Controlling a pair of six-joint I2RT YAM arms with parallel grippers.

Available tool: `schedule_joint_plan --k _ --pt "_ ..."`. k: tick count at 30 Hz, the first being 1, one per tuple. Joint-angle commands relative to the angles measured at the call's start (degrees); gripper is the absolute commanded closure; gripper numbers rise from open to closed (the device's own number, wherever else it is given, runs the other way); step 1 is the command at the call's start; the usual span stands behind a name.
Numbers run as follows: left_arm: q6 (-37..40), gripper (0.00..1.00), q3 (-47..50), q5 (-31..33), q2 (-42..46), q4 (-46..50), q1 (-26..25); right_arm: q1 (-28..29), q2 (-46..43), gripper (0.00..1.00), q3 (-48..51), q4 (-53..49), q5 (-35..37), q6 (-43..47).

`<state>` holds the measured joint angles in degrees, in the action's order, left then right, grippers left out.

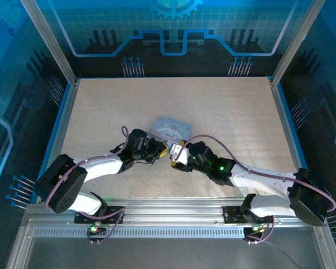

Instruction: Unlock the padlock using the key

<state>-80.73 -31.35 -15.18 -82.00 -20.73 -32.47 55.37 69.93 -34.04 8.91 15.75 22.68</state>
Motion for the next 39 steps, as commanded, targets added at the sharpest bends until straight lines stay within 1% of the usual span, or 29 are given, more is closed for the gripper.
schedule_joint_plan --k 1,4,13,19,23,28,34,39 --pt "-1.5 0.95 -2.0 -2.0 0.8 -0.3 0.2 2.2 2.7 0.3 1.3 6.1 6.4 8.1" --pt "-1.6 0.96 -1.9 -2.0 1.0 -0.1 0.2 3.0 5.7 0.3 1.8 9.9 8.2 8.8" --pt "-2.0 0.97 -1.6 -1.8 1.4 -0.1 0.2 3.2 12.3 0.31 1.2 15.3 8.4 7.1" --pt "-2.4 0.97 -1.3 -1.8 1.4 -0.4 0.1 3.2 15.3 0.42 0.7 16.6 8.8 6.4" --pt "-2.6 0.97 -1.3 -1.8 1.3 -0.4 0.1 3.2 16.4 0.46 0.5 17.6 9.0 5.6" --pt "-2.9 0.97 -1.0 -1.8 1.3 -0.8 0.1 3.2 17.9 0.54 -0.1 17.6 8.7 5.2" --pt "-3.1 0.98 -0.7 -1.7 1.4 -0.9 0.1 3.2 19.1 0.59 -0.1 18.6 8.9 4.5" --pt "-3.1 0.98 -0.7 -1.8 1.4 -0.9 0.1 3.2 19.5 0.59 -0.1 19.4 8.4 3.7"
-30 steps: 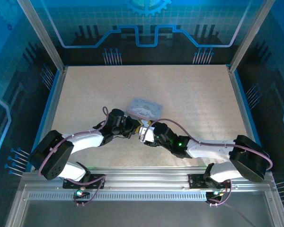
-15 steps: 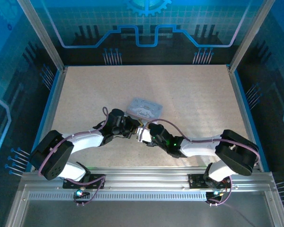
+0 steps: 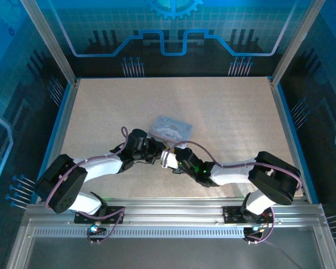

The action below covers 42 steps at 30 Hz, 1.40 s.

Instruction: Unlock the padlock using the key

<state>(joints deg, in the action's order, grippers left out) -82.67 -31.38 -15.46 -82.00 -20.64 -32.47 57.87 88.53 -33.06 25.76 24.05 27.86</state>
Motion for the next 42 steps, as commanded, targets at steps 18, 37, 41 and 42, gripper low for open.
schedule_joint_plan --k 18,37,41,42 --pt "-1.2 0.98 -0.6 -1.6 1.1 -0.9 0.1 0.5 0.6 0.72 -1.2 4.9 1.9 -2.1" --pt "-1.1 0.98 -0.4 -1.6 1.0 -1.2 0.1 0.1 0.9 1.0 -1.5 5.3 1.4 -5.9" --pt "-1.0 0.98 -0.4 -1.6 0.9 -1.2 0.1 0.0 0.5 1.0 -2.4 3.0 0.5 -10.2" --pt "-1.1 0.98 -0.3 -1.6 0.8 -1.2 0.2 0.0 0.4 1.0 -2.8 1.9 0.2 -12.2"
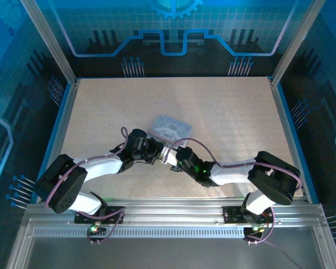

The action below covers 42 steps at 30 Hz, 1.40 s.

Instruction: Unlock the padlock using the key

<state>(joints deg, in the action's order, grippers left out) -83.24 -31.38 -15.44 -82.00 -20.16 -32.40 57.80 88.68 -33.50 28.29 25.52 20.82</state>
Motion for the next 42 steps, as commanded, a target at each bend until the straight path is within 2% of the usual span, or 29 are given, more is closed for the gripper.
schedule_joint_plan --k 1,10,16,27,29,34,40,42 --pt "-0.5 0.98 -0.1 -1.5 0.7 -1.7 0.1 0.1 0.1 1.0 -2.9 -1.8 -1.7 -7.1" --pt "1.5 0.98 0.5 -0.7 -1.2 -1.3 -0.1 -1.0 -1.0 1.0 -3.9 -6.8 -6.7 -29.1" --pt "1.9 0.98 1.4 -0.3 -3.1 -3.3 -0.7 -3.1 -0.5 1.0 -0.5 -0.8 -13.1 -40.6" --pt "1.4 0.96 3.3 0.6 -7.1 -7.2 -1.6 -4.9 3.8 1.0 2.9 5.0 -17.2 -49.9" --pt "1.6 0.93 3.6 0.8 -7.3 -7.3 -1.6 -4.9 4.0 1.0 3.2 5.5 -17.0 -50.4" --pt "2.2 0.76 3.8 1.7 -6.4 -6.6 -1.7 -5.1 4.0 1.0 3.5 5.6 -16.5 -50.7" --pt "4.9 0.59 3.1 3.3 -2.5 -0.8 -1.6 -5.8 3.9 1.0 5.1 8.2 -17.2 -53.1" --pt "5.3 0.56 3.4 3.5 -1.3 0.0 -1.4 -6.1 3.8 1.0 5.8 9.1 -17.8 -54.1"
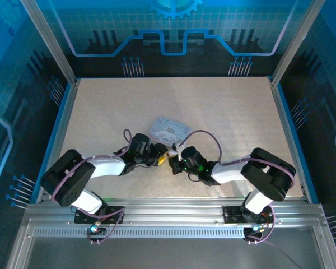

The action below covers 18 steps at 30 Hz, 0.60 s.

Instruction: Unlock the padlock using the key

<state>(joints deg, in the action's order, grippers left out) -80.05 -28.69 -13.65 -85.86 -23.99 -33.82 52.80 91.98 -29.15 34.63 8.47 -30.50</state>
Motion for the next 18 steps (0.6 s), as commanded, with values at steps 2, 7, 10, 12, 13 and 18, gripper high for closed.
schedule_joint_plan --k 2,7,10,12,13,18 --pt "2.1 0.54 1.1 2.0 3.8 4.5 0.1 -1.5 0.5 1.0 1.9 3.3 -1.3 -4.1" --pt "3.7 0.48 1.4 2.9 7.5 7.6 0.9 -2.6 0.7 1.0 4.0 7.6 -3.8 -7.9" --pt "5.8 0.46 0.9 4.2 10.4 11.6 1.5 -3.4 0.8 1.0 5.3 9.7 -4.9 -11.2" --pt "7.7 0.44 0.6 4.9 12.5 14.5 2.2 -4.0 1.0 1.0 6.0 11.0 -6.0 -13.0" --pt "8.4 0.43 0.4 5.2 13.3 15.7 2.6 -4.3 1.1 1.0 6.3 11.6 -6.6 -13.9" --pt "13.0 0.38 -1.0 6.9 17.7 23.0 4.7 -5.3 2.9 1.0 7.1 14.5 -9.4 -18.0"
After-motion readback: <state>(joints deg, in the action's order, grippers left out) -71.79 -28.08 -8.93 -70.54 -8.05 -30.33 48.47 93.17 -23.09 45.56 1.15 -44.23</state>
